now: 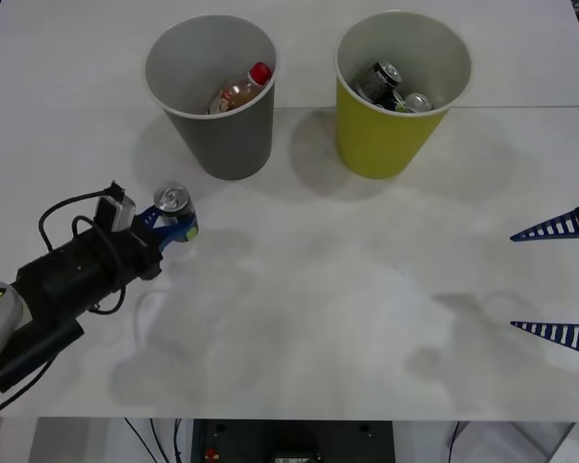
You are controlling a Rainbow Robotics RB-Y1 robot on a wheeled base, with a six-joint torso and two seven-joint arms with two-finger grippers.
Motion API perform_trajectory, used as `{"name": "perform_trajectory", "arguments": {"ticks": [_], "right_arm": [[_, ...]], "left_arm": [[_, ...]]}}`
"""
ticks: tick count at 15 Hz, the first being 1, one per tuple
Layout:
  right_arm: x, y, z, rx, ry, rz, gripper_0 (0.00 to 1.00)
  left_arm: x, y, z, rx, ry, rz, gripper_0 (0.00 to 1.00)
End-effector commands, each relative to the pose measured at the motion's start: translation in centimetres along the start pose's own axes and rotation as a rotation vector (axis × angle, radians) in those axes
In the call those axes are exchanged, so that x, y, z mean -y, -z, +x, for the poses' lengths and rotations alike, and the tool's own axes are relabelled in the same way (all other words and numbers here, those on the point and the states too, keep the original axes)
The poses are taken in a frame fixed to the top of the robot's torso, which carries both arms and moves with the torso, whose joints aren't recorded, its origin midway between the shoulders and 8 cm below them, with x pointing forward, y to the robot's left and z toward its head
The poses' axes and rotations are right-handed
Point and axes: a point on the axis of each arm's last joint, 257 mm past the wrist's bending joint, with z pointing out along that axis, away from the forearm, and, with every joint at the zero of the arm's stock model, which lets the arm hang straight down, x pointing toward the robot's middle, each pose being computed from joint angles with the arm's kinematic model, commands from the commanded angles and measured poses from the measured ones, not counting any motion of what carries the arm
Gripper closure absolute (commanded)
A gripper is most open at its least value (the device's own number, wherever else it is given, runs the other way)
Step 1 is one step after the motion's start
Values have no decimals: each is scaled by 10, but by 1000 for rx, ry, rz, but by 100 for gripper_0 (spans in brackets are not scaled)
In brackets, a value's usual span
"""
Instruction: Put the can into the green bin and the plastic bottle into the gray bin
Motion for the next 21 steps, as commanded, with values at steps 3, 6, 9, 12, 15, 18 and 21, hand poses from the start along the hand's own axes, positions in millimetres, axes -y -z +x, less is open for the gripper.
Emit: {"name": "perform_trajectory", "arguments": {"ticks": [3,6,9,12,15,18,21], "right_arm": [[0,0,0,0,0,0,0],[0,0,0,0,0,0,0],[0,0,0,0,0,0,0],[0,0,0,0,0,0,0],[0,0,0,0,0,0,0],[0,0,0,0,0,0,0],[0,0,0,0,0,0,0]], "left_arm": [[24,26,-28,-136,-36,124,100],[40,41,-54,-211,-46,159,100],[62,47,-86,-240,-36,181,100],[75,47,-115,-283,-46,204,100],[69,37,-132,-303,-122,192,100],[71,24,-154,-306,-146,200,100],[74,4,-175,-338,-177,245,100]]}}
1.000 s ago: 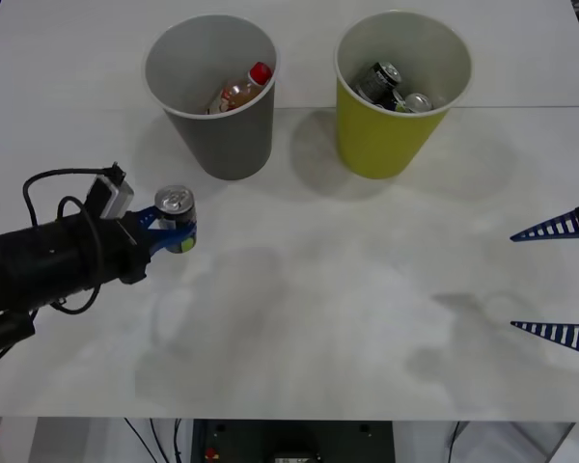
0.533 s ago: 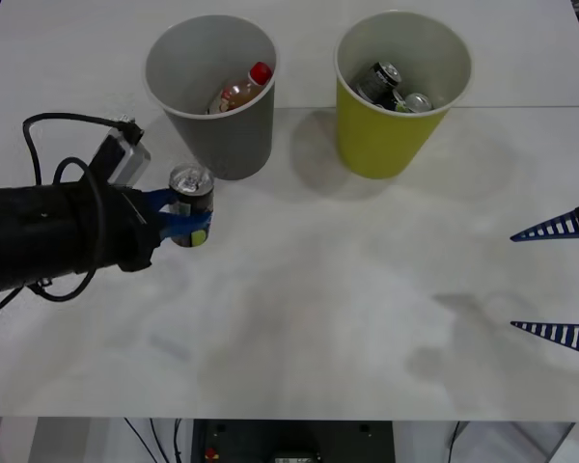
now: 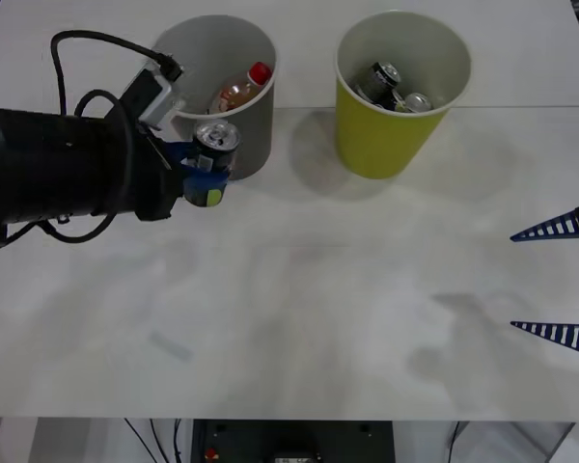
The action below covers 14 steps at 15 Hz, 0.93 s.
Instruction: Put the can into the green bin and the plastic bottle into the gray bin
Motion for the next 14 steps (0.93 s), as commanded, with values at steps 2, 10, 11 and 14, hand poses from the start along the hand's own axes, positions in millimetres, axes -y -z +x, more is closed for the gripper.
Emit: {"name": "perform_trajectory", "arguments": {"ticks": [2,10,11,14], "right_arm": [[0,0,0,0,0,0,0],[0,0,0,0,0,0,0],[0,0,0,0,0,0,0],[0,0,0,0,0,0,0]], "left_arm": [[3,-16,-37,-13,-7,70,100],[8,-44,-114,-31,-15,150,100],[6,-48,-124,-37,-23,150,100],[3,-62,-159,-39,0,172,99]]}}
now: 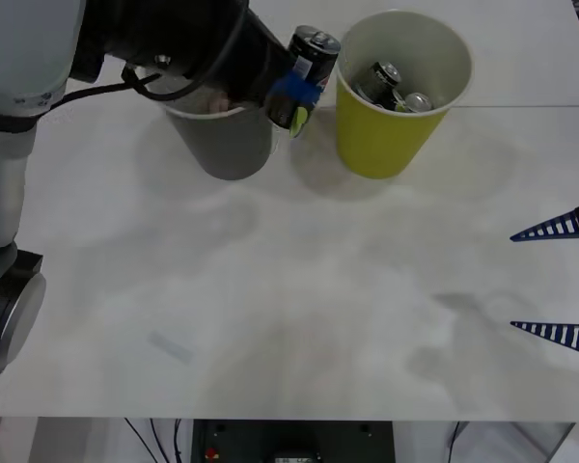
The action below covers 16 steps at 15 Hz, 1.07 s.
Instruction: Put the can into the green bin and the plastic bottle into the gray bin
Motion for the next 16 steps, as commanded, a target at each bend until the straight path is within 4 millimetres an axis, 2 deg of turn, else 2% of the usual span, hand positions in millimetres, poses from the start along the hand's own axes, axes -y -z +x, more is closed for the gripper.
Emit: {"name": "perform_trajectory", "arguments": {"ticks": [1,3,9,13,16], "right_arm": [[0,0,0,0,0,0,0],[0,0,0,0,0,0,0],[0,0,0,0,0,0,0],[0,0,0,0,0,0,0],[0,0,0,0,0,0,0]], "left_arm": [[-5,-11,-30,0,20,15,99],[-13,-20,-56,-15,35,-1,99],[-24,-47,-108,-12,47,-71,99],[-31,-80,-122,46,31,-118,98],[-34,-99,-122,68,35,-133,98]]}}
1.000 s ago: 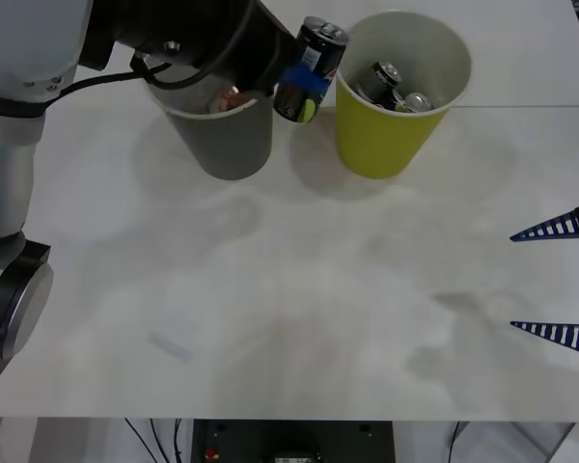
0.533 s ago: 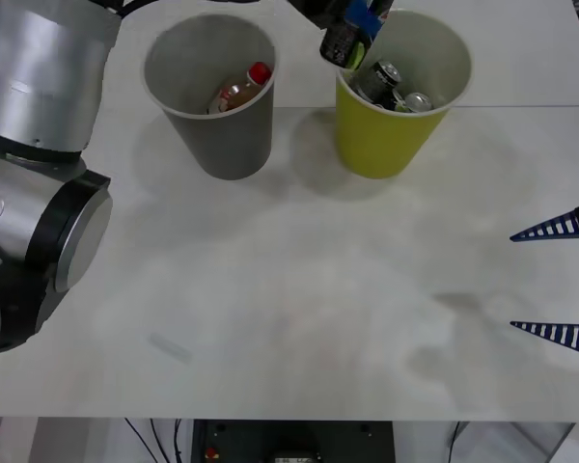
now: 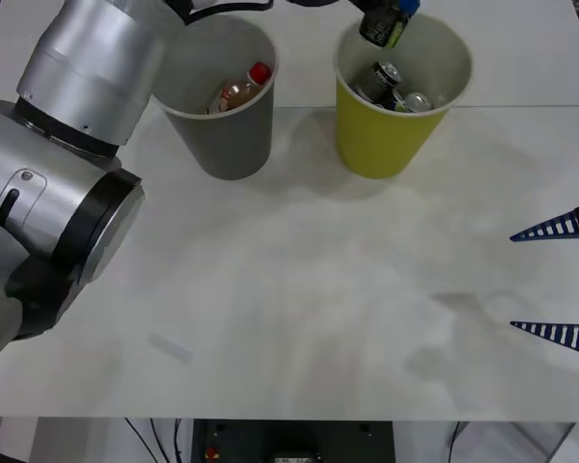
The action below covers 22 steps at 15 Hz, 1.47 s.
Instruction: Put the can into the green bin and the plastic bottle into the gray bin
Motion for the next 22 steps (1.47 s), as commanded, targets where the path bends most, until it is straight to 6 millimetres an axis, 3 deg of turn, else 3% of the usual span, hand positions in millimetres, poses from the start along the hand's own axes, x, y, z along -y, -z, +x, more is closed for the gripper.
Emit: {"name": "perform_trajectory", "arguments": {"ticks": [1,3,4,6,11,17,20,22], "right_arm": [[0,0,0,0,0,0,0],[0,0,0,0,0,0,0],[0,0,0,0,0,0,0],[0,0,0,0,0,0,0],[0,0,0,0,0,0,0],[0,0,0,0,0,0,0],[0,0,0,0,0,0,0],[0,0,0,0,0,0,0]], "left_arm": [[-1,-11,-2,23,15,-5,98],[0,-12,-2,22,15,-4,90],[0,-12,-2,22,14,-6,77],[-1,-13,-1,20,-4,-8,0],[-5,-8,8,-12,-13,-3,0],[-37,39,21,-16,4,62,0],[-56,73,41,-26,2,111,0],[-56,88,62,-38,-46,108,0]]}}
